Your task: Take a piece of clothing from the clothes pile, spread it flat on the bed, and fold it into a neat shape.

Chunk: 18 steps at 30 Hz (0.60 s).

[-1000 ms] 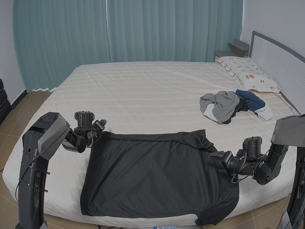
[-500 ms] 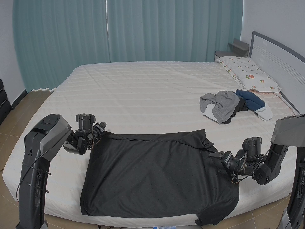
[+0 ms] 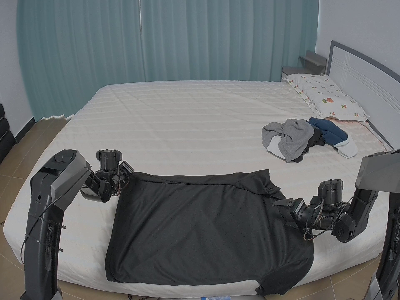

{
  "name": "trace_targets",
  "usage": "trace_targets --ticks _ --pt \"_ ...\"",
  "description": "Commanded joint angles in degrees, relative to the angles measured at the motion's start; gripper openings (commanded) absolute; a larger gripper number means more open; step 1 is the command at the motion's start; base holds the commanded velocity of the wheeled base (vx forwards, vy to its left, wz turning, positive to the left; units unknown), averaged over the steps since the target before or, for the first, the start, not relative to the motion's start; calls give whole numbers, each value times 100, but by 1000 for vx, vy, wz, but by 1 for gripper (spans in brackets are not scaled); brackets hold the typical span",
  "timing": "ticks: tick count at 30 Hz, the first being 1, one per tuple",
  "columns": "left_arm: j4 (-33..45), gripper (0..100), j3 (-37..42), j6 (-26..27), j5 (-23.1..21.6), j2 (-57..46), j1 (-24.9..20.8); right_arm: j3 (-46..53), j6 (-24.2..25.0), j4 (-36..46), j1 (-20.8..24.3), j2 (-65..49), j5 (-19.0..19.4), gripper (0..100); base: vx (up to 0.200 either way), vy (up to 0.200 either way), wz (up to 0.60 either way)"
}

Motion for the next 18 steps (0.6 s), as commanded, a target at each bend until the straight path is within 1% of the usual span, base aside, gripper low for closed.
trace_targets --ticks 1,12,18 --pt "-45 0 -48 -3 125 -1 62 1 0 -2 3 7 2 100 0 0 0" --pt "-45 0 -435 -21 204 131 203 1 0 -2 3 7 2 100 0 0 0" --pt "-10 0 -444 -3 301 157 212 -8 0 -2 3 16 2 100 0 0 0"
